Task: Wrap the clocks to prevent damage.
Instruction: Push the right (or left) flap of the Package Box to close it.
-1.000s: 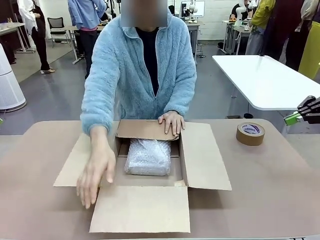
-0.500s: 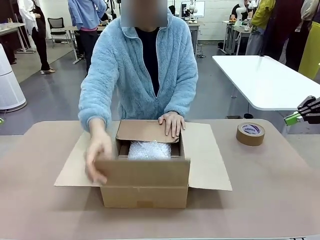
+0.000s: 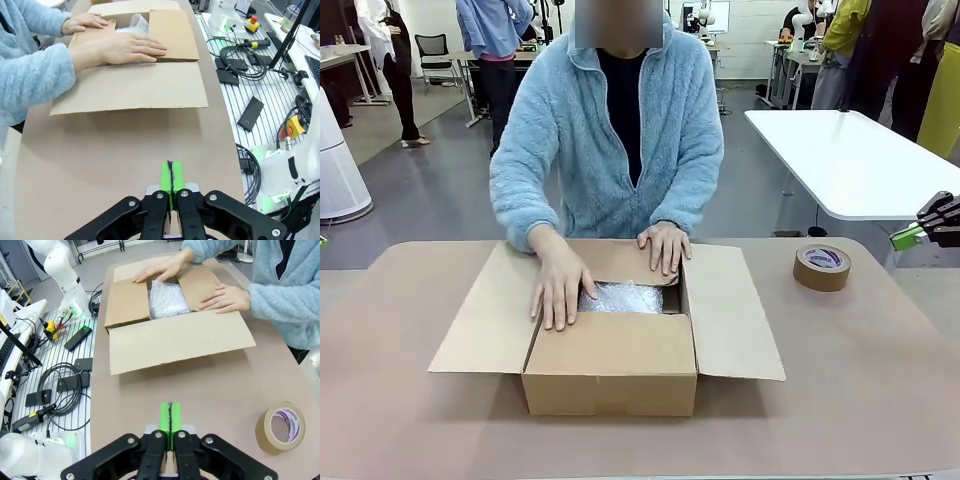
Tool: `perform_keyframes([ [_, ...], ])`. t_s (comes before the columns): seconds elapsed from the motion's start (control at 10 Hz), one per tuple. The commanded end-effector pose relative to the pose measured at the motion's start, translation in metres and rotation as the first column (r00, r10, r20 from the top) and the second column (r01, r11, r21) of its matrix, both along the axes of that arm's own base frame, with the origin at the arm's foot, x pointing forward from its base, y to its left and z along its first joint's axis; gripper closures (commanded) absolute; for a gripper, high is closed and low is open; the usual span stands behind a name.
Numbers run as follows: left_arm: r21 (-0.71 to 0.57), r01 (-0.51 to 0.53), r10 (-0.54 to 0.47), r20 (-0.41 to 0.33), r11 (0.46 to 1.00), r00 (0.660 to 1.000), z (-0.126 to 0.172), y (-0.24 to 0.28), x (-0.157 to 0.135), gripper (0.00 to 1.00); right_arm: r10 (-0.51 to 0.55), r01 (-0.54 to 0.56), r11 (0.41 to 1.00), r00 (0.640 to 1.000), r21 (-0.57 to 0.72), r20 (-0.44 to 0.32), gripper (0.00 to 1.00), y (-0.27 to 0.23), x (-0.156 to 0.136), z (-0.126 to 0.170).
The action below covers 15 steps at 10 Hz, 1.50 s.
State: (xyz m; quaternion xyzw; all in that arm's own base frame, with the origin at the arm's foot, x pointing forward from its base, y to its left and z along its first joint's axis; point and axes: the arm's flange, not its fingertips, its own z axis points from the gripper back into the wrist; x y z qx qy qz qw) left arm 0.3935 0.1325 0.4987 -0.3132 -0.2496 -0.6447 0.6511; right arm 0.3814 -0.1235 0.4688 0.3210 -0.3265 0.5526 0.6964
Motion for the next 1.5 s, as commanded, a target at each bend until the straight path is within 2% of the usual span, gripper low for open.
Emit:
perform_keyframes([
  [0.0, -0.003, -0.016, 0.016, 0.008, 1.0, 1.0, 0.0027, -0.0012, -0.0002, 1.0, 0.006, -0.006, 1.0, 1.0, 0.0, -0.003, 0.99, -0.0017, 0.0014, 0.0005],
  [1.4, -0.003, -0.016, 0.016, 0.008, 1.0, 1.0, 0.0027, -0.0012, -0.0002, 1.0, 0.006, -0.006, 1.0, 1.0, 0.0, -0.003, 0.99, -0.0017, 0.0014, 0.0005],
])
